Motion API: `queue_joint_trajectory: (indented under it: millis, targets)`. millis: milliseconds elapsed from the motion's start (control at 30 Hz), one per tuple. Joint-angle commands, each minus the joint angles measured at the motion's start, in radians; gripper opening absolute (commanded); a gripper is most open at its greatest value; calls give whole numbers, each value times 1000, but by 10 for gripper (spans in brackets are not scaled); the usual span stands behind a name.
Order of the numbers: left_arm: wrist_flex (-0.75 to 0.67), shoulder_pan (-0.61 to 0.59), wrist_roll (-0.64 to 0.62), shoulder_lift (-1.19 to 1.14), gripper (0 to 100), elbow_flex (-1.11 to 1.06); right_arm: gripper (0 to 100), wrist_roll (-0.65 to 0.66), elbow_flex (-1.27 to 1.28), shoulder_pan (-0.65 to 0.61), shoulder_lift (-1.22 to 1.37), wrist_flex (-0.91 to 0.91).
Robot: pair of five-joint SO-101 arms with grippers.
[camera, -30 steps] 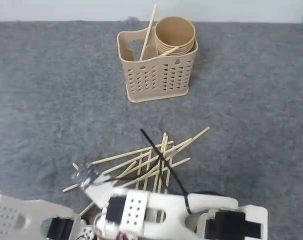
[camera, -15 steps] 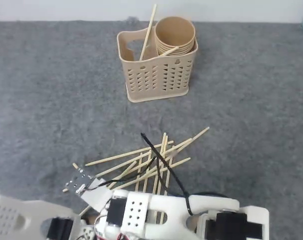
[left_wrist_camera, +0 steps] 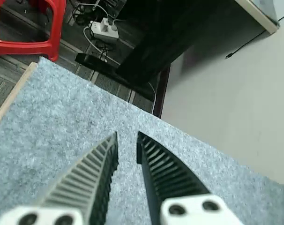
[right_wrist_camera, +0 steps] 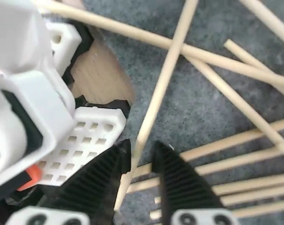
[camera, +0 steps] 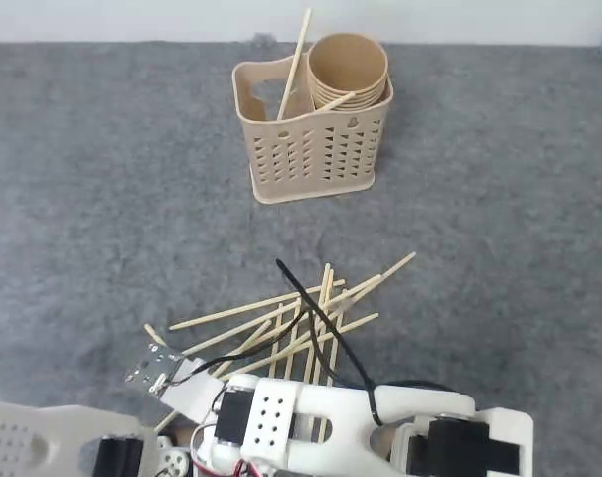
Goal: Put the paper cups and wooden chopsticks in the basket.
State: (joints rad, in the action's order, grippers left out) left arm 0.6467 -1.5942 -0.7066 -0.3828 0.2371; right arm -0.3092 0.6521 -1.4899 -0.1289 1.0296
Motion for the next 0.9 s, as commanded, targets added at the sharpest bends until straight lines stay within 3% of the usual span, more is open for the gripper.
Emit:
queue_joint_trajectory:
  millis: [0, 367, 567, 867]
  targets:
    - [-63, -12, -8, 14, 66, 45, 17, 68, -3, 24, 38, -44]
    - [-71, -12, -6, 14, 66, 45, 13, 103, -44, 28, 59, 18]
    - [-71, -12, -6, 14, 66, 47, 112, 101, -75, 15, 64, 108]
    - [-72, -11, -6, 14, 66, 47, 114, 124, -80, 15, 68, 113]
